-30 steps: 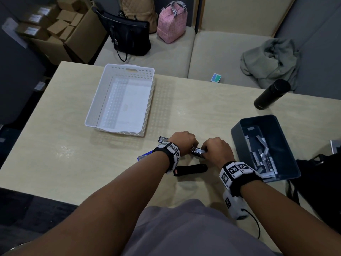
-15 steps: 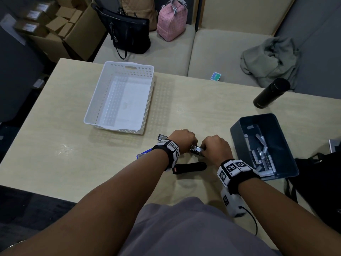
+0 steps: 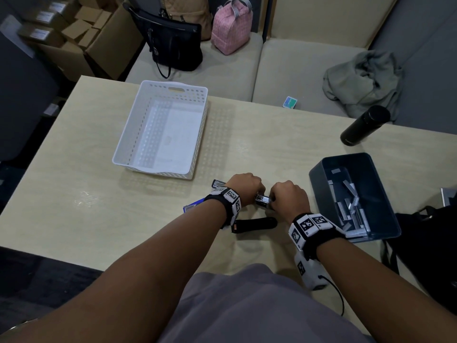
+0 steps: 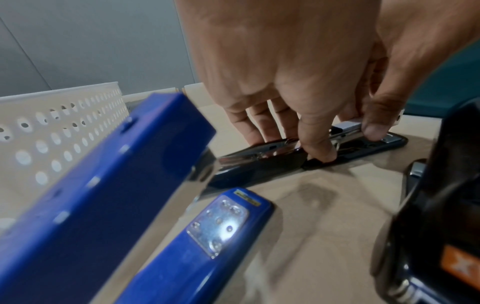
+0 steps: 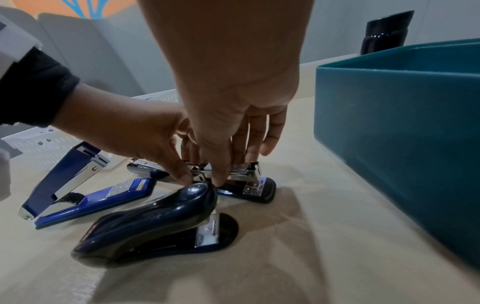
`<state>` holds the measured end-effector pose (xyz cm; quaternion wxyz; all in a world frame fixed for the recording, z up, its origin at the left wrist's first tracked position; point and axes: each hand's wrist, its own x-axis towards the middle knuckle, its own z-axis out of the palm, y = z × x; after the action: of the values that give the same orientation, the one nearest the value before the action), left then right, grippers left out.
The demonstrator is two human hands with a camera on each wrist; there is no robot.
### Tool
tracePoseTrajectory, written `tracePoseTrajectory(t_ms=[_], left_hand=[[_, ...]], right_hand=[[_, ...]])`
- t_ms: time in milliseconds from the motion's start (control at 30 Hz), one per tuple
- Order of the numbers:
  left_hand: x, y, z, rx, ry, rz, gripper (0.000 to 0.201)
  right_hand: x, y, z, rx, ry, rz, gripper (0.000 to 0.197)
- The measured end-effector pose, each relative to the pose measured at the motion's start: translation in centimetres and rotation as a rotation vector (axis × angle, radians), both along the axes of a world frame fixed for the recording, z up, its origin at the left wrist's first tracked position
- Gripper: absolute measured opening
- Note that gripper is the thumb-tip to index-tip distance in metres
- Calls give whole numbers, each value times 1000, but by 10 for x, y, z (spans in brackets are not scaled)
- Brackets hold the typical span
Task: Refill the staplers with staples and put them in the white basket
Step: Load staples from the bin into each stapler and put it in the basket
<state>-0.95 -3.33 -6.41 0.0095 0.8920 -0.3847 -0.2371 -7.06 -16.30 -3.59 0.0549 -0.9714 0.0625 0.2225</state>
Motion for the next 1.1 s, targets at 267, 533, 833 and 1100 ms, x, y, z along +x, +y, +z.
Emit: tracePoseTrajectory(t_ms=[267,533,833,1100], left_hand=[[5,2,-2,55,11,-67,32],[45,32,23,272,3,-125,35],[38,-6,60,163,-62,-181,23],[12,-19,45,-104,13,51,34]], right_hand=[[-6,-15,-5,31,24,-37,17],[-12,-36,-3,86,31,-119,17],[-4,-33,-11,233,12,-143,39],[-1,-56,-18,330,90,-158,53]])
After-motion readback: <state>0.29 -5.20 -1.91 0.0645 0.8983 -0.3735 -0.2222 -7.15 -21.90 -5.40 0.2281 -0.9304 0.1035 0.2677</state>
